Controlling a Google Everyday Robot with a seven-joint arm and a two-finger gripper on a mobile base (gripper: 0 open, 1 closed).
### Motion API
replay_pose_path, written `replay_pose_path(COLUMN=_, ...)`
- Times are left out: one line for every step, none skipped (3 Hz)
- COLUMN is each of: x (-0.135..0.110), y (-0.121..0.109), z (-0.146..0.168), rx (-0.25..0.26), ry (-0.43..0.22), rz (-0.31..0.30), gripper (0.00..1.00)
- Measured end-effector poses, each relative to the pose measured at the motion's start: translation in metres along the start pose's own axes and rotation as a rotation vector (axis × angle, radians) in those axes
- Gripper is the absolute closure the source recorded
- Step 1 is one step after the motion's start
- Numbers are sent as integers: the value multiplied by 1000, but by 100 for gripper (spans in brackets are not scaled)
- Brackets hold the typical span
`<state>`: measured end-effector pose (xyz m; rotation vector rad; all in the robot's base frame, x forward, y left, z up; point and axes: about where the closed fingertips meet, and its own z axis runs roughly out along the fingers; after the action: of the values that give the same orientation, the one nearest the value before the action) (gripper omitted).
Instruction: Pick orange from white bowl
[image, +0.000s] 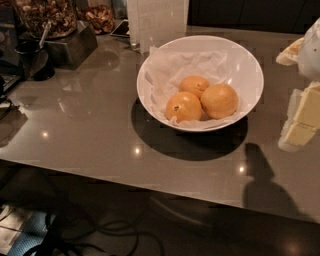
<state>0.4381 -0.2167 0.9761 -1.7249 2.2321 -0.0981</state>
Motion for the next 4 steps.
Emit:
replay_pose_path(x=0, y=0, z=0, rx=0, ry=0, rz=0, gripper=0)
replay_pose_path(x=-6, y=-9, z=0, rx=3, ry=-21, rz=-9, gripper=0)
replay_pose_path(x=-23, y=-24, z=6, rx=-5, ry=-44, rz=-37, gripper=0)
replay_pose_path(x=-24, y=-25, z=6, rx=-3, ry=-47, rz=-39, gripper=0)
